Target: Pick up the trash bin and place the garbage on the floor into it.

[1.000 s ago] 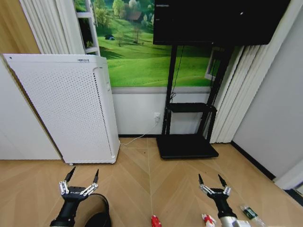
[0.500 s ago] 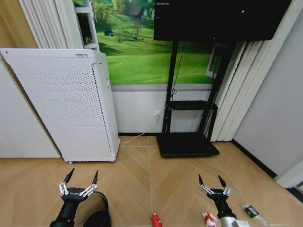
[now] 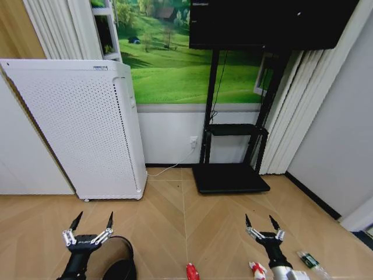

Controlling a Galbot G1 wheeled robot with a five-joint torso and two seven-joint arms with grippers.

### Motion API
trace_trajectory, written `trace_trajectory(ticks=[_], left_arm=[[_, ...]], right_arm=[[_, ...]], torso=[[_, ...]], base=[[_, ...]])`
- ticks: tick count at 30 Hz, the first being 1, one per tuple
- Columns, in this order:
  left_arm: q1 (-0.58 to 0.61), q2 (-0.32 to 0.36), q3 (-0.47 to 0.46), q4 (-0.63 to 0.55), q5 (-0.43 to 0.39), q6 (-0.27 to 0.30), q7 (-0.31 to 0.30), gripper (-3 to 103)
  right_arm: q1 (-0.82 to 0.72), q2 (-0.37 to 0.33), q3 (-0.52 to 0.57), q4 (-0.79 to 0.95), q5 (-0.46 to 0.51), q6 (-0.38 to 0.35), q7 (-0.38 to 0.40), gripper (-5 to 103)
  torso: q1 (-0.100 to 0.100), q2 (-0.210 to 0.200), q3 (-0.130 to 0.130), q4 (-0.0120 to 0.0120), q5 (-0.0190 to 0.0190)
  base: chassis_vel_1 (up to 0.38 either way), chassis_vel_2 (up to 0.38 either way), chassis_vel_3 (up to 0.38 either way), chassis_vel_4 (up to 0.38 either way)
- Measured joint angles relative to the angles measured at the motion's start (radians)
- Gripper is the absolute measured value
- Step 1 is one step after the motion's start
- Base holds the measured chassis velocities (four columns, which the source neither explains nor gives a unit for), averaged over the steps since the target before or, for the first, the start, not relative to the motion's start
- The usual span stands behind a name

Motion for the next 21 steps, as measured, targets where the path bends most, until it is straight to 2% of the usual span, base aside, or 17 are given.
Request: trace_trajectory(ticks=[1, 2, 3, 5, 6, 8, 9, 14, 21], left_arm=[[0.0, 0.0, 0.0, 0.0, 0.0, 0.0, 0.0, 100], [0.051, 0.012, -0.008, -0.024, -0.122, 0.088, -0.068, 100], [0.051, 0.012, -0.008, -0.024, -0.122, 0.088, -0.068, 100], [0.13, 0.024, -0.019, -0.047, -0.338, 0.21, -0.214, 100], [0.13, 0.024, -0.019, -0.047, -0.338, 0.21, -0.214, 100], [0.156, 0.022, -0.023, -0.04, -0.457, 0.256, -0.305, 100], [0.158, 0.019, -0.023, -0.028, -0.488, 0.267, -0.33, 100], [0.153, 0.011, -0.012, 0.009, -0.556, 0.311, -0.364, 100], [0.106, 0.013, -0.006, 0.053, -0.546, 0.329, -0.362, 100]], right_arm=[[0.0, 0.0, 0.0, 0.0, 0.0, 0.0, 0.0, 100], [0.005, -0.004, 0.005, -0.008, 0.008, 0.0, 0.0, 100], [0.005, -0.004, 0.005, -0.008, 0.008, 0.0, 0.0, 100], [0.014, -0.006, 0.011, -0.025, 0.021, 0.002, -0.003, 100], [0.014, -0.006, 0.011, -0.025, 0.021, 0.002, -0.003, 100], [0.023, -0.007, 0.013, -0.042, 0.033, 0.006, -0.007, 100], [0.027, -0.008, 0.013, -0.05, 0.038, 0.009, -0.009, 100], [0.045, -0.015, 0.012, -0.085, 0.061, 0.023, -0.019, 100], [0.051, -0.021, 0.013, -0.103, 0.075, 0.031, -0.023, 100]], torso=[[0.0, 0.0, 0.0, 0.0, 0.0], [0.0, 0.001, 0.0, 0.0, 0.0001], [0.0, 0.001, 0.0, 0.0, 0.0001], [0.0, 0.002, 0.0, 0.0001, 0.0003], [0.0, 0.002, 0.0, 0.0001, 0.0003], [0.0, 0.002, 0.0, 0.0, 0.0002], [0.0, 0.002, 0.0, 0.0, 0.0001], [0.001, 0.003, 0.0, 0.0001, 0.0003], [0.001, 0.004, 0.0, 0.0, -0.0001]], base=[[0.0, 0.0, 0.0, 0.0], [0.0, 0.0, 0.0, 0.0], [0.0, 0.0, 0.0, 0.0], [0.0, 0.0, 0.0, 0.0], [0.0, 0.0, 0.0, 0.0], [0.0, 0.0, 0.0, 0.0], [0.0, 0.0, 0.0, 0.0], [0.0, 0.0, 0.0, 0.0], [0.0, 0.0, 0.0, 0.0]])
